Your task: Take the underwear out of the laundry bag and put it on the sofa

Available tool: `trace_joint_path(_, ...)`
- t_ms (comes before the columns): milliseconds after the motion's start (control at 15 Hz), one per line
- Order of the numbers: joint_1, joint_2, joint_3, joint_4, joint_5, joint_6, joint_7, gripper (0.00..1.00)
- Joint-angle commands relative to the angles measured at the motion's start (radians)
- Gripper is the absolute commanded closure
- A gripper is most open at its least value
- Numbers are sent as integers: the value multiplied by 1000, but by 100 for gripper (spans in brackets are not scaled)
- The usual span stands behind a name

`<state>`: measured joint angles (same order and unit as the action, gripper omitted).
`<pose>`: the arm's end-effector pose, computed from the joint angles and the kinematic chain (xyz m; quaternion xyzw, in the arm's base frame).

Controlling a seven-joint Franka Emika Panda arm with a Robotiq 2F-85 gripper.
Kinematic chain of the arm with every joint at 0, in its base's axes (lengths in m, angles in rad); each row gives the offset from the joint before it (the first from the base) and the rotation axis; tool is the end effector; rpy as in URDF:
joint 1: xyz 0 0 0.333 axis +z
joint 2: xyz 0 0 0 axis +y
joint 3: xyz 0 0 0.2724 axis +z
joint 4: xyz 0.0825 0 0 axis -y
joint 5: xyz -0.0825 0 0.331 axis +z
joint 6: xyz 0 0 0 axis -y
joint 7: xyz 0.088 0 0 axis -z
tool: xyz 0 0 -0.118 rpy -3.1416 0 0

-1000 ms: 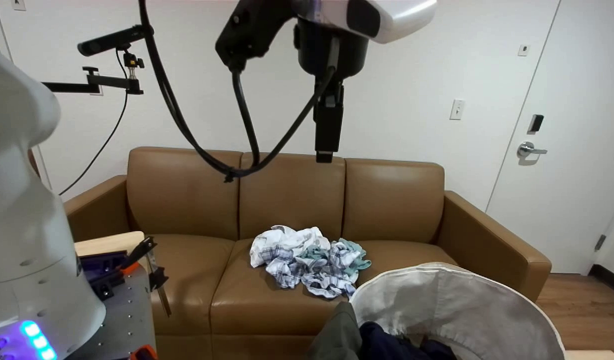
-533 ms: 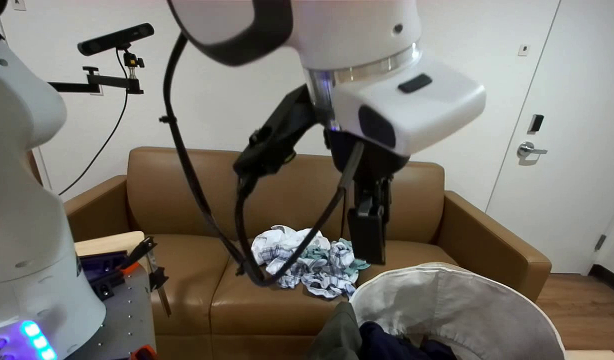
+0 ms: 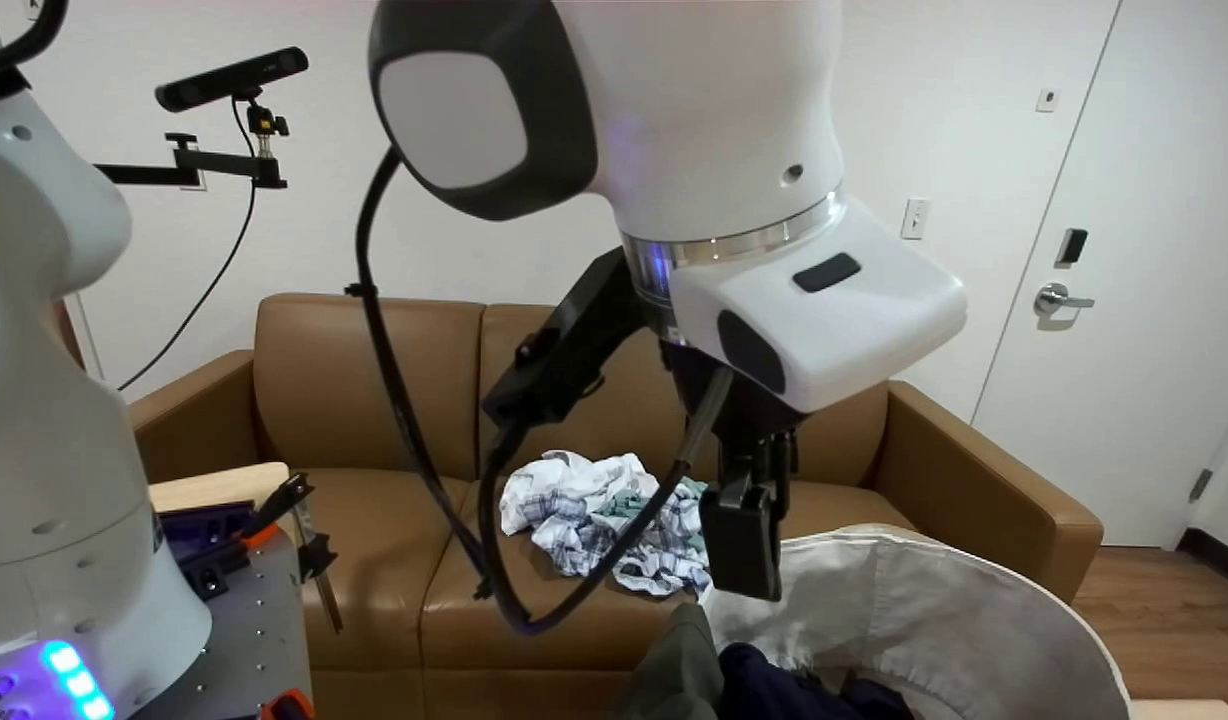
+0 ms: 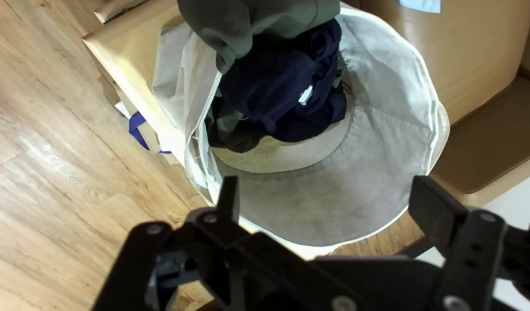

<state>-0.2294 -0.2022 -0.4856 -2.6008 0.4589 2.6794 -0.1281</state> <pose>0.3169 -0.2850 0.3268 -0.8634 0.4599 -0.1760 0.1101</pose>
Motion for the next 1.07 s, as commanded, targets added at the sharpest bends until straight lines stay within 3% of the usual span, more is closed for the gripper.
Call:
trace_joint_path(0, 57, 35, -15, -16, 93, 48, -85, 0)
trace_joint_path(333, 141, 121, -39, -7, 308, 98, -225, 0)
trace_joint_path(533, 151, 212, -37, 13, 373, 183, -266, 0)
trace_joint_path(600, 147, 195, -42, 12, 407, 152, -296, 0)
trace_joint_path(667, 139, 166, -32, -10, 340, 147, -226, 0)
trace_joint_path(867, 139, 179, -32, -8, 344, 147, -231, 0)
trace_joint_path(933, 135, 210, -25, -2, 172, 162, -149, 0)
trace_joint_path(1000, 135, 203, -26, 9, 123, 154, -168, 0)
